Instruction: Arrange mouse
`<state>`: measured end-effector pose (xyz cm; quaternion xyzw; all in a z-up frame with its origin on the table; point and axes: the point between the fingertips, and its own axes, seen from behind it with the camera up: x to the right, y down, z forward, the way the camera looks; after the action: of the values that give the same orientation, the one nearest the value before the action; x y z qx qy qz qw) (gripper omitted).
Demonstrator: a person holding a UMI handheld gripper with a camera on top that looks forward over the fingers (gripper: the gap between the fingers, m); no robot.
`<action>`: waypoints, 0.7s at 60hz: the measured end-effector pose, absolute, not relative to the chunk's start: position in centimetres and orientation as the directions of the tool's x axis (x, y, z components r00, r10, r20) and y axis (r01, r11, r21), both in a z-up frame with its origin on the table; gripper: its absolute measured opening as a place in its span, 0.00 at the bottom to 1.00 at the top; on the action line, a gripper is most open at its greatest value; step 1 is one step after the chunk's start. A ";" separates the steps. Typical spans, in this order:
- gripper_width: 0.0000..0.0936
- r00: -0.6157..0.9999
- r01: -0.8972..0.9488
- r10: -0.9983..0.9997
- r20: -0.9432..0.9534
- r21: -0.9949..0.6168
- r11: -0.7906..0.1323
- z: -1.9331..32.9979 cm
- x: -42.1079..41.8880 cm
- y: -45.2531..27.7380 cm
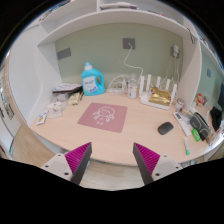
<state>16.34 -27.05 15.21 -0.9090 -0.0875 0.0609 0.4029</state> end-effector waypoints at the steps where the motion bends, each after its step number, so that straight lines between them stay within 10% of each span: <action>1: 0.91 0.978 0.108 0.205 -0.041 -0.741 -0.663 14.6 17.4 -27.0; 42: 0.91 0.992 0.035 0.118 -0.052 -0.774 -0.632 -0.9 38.8 -9.0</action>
<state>38.79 -8.96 -0.90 -0.9021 -0.0423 0.0486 0.4267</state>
